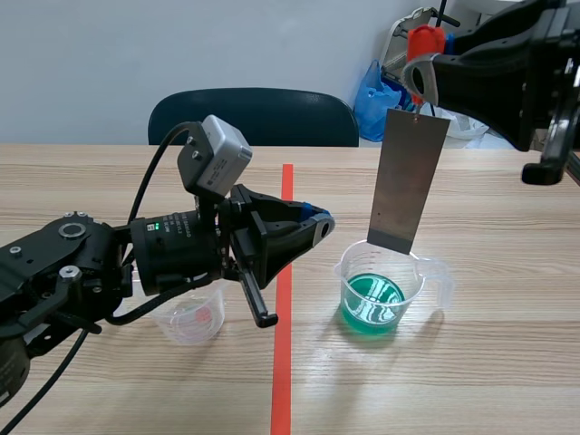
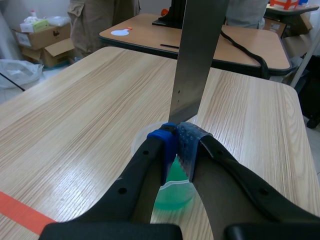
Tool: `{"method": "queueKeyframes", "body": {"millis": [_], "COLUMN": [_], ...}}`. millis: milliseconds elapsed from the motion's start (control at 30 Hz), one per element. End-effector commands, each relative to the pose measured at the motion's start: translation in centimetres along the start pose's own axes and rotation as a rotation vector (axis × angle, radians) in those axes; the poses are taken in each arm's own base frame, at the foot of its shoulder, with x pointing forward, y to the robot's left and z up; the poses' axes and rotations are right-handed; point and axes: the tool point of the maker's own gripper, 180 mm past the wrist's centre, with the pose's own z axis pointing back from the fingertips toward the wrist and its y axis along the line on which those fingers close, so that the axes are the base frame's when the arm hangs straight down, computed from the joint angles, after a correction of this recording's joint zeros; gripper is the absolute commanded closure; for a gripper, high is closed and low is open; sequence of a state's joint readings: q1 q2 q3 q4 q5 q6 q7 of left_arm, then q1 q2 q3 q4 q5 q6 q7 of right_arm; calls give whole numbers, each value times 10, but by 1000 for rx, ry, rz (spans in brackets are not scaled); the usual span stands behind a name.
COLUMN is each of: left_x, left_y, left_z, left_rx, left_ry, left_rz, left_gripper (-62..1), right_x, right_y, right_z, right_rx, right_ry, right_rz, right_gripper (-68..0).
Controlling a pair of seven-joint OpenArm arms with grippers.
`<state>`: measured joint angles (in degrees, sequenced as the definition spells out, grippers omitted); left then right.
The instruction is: Do the redox reaction experiment
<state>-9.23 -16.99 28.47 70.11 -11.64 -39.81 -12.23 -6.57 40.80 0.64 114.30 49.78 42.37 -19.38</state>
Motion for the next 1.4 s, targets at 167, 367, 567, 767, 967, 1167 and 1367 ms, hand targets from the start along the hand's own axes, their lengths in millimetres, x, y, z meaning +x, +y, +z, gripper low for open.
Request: {"method": "queueKeyframes", "body": {"millis": [167, 367, 567, 767, 967, 1167, 1367], "left_x": [10, 9, 0, -1, 2, 3, 4], "left_y": [1, 2, 16, 38, 42, 25, -19], "left_z": [-2, -1, 27, 96, 180, 262, 332], "left_rx": [-1, 0, 43, 161, 281, 438, 579], "left_ry": [-33, -30, 2, 11, 48, 56, 113], "left_rz": [-6, -7, -1, -6, -30, 6, -1], "left_gripper": [-30, -30, -30, -29, -29, -30, -32], "right_x": [12, 12, 12, 12, 12, 12, 12], "right_y": [0, 0, 0, 0, 0, 0, 0], "right_z": [2, 2, 2, 2, 2, 2, 2], "right_rx": [7, 7, 7, 7, 7, 7, 7], "right_ry": [-35, -34, -35, -35, -35, -34, -35], "right_rz": [24, 24, 24, 24, 24, 24, 24], "right_gripper": [-6, -6, -6, -6, -6, -6, -6]}}
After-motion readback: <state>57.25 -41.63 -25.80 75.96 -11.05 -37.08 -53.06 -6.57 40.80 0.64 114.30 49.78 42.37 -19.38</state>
